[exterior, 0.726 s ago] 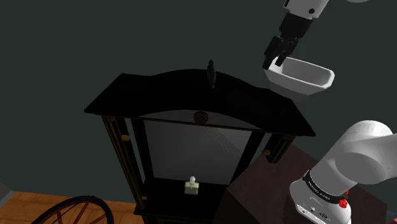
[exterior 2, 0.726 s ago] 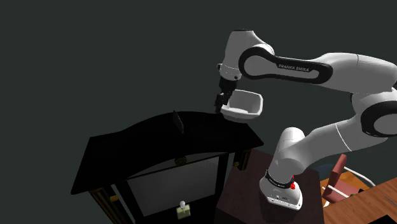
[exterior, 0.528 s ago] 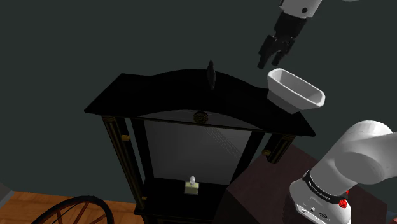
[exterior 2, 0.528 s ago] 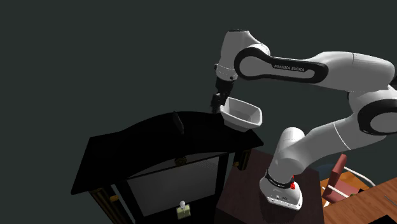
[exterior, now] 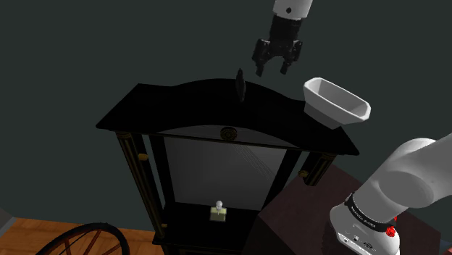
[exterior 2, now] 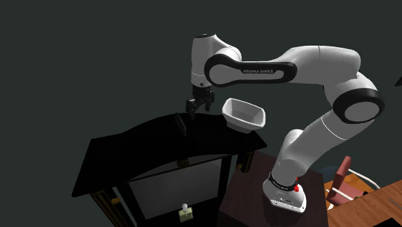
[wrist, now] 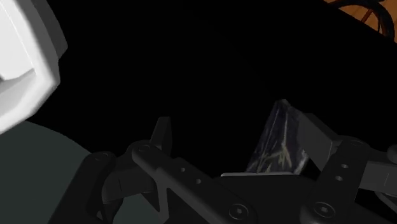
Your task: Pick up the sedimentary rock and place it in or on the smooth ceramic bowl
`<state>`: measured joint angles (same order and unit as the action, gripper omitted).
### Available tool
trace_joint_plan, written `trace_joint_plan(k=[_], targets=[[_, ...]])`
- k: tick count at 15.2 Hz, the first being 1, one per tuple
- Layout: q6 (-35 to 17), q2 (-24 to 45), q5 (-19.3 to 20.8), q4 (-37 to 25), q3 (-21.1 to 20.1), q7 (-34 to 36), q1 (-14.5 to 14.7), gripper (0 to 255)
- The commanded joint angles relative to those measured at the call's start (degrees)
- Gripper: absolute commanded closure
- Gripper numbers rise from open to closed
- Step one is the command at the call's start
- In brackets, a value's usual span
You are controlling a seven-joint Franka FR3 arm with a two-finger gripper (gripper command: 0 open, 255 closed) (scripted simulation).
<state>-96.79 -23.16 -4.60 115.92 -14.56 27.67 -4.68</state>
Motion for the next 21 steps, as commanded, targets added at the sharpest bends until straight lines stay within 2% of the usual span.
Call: trace_joint_plan(k=[1,7,15,21], targets=[[0.5,5.7,1.3,-5.1,-2.4,6.0,-1.0,0],[4.0,22.2,7.3,-20.8,-7.0,22.1,-1.3,0],[-2.0,21.3,7.0,-14.0,-6.6,21.9,-1.4,0],[-2.0,21.3,7.0,-14.0,-6.6,21.9,-1.4,0]])
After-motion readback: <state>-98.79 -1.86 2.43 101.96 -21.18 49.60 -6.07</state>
